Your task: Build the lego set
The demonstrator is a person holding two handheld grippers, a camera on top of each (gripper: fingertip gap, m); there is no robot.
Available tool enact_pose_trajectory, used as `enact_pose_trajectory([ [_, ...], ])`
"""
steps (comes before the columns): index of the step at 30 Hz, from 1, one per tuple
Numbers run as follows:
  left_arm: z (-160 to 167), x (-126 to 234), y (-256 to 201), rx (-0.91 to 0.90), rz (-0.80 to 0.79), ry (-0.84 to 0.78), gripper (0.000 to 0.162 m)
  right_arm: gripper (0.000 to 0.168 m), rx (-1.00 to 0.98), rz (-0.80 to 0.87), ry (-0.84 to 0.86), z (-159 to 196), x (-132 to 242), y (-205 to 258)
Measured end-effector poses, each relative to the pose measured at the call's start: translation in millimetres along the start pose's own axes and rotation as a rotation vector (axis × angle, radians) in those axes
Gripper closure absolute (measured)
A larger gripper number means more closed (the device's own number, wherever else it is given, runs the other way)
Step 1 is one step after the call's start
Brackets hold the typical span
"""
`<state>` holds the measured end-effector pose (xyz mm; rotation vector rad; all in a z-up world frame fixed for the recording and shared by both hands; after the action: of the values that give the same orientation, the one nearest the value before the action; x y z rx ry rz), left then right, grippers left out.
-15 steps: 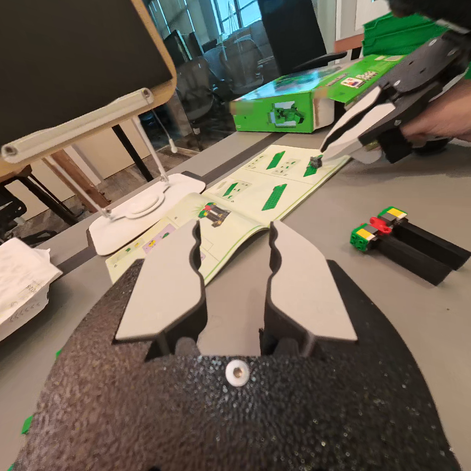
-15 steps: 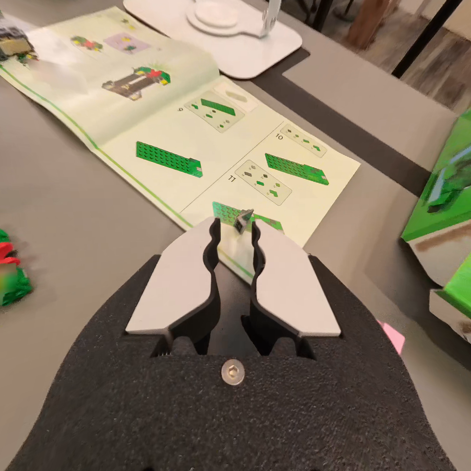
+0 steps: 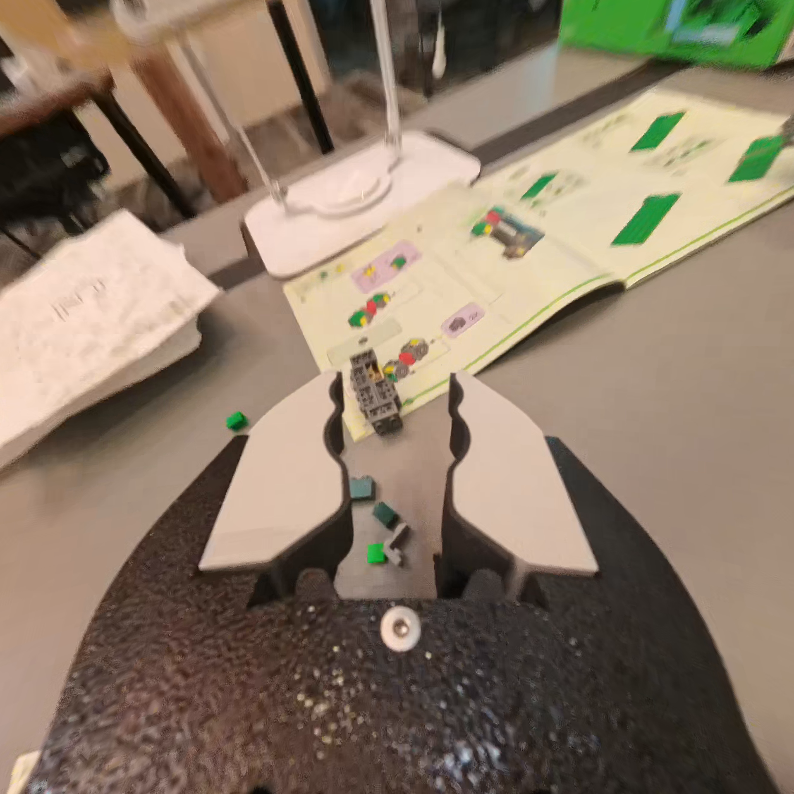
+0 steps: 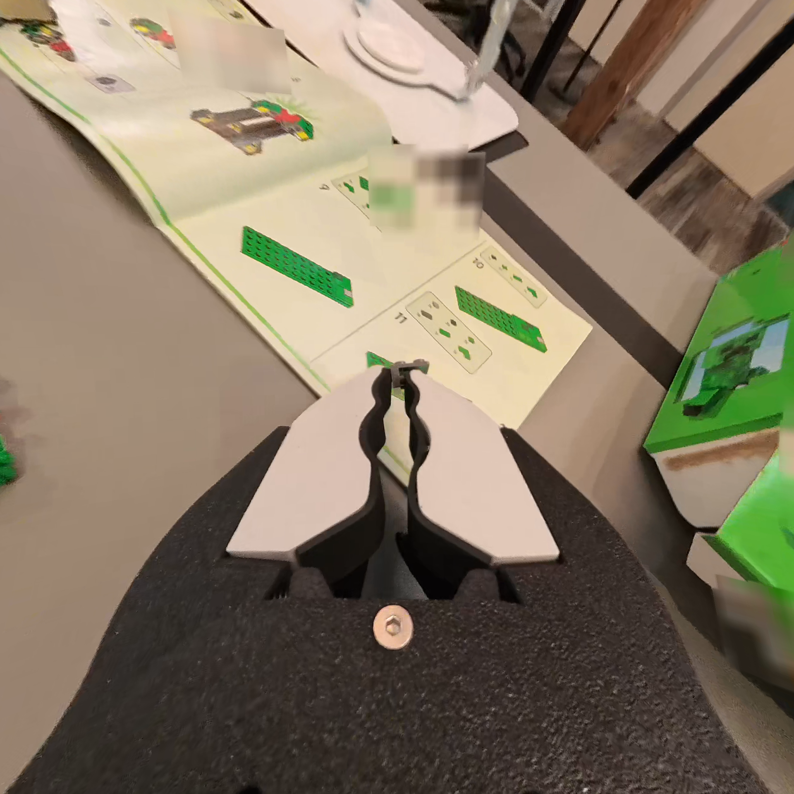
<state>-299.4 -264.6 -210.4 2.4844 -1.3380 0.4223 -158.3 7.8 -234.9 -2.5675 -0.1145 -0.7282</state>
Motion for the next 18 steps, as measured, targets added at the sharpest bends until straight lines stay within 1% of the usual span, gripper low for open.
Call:
enact_pose_trajectory([
  [2,11.8,-12.0,3.9,0.059,0.012,0.122,0.110,0.163,0.046,-0.018,-0.026,-4.2,1.0,7.1],
  [5,25.6,-27.2,13.5,0.071,-0.024,0.274,0.111,0.163,0.101,-0.027,-0.019,-4.9,-1.1,13.0],
  [9,20.6,-35.1,14.6,0.073,-0.002,0.284,0.121,0.163,0.141,-0.031,-0.062,-9.6,1.2,17.4],
  [13,26.9,-41.4,16.1,0.066,-0.009,0.371,0.117,0.163,0.129,-0.028,-0.129,-16.2,6.4,18.0],
  [15,26.9,-43.7,15.2,0.082,0.000,0.376,0.117,0.163,0.128,-0.023,-0.148,-17.8,8.3,18.2],
  [17,26.5,-44.6,14.8,0.080,0.005,0.386,0.127,0.163,0.132,-0.023,-0.162,-18.9,9.4,19.0],
  [18,26.6,-44.6,14.8,0.068,0.003,0.394,0.135,0.163,0.136,-0.024,-0.171,-19.7,10.0,19.6],
])
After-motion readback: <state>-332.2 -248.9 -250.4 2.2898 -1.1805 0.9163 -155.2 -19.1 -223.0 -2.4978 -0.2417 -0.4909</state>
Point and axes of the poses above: each gripper's, where its closed fingertips meet, x back along the fingers, z out of its underside, y = z × x across the jaws, the point moved 3 cm from there along x, back along the fingers, and after that the axes turned 8 degrees about x, right-handed, at the moved point
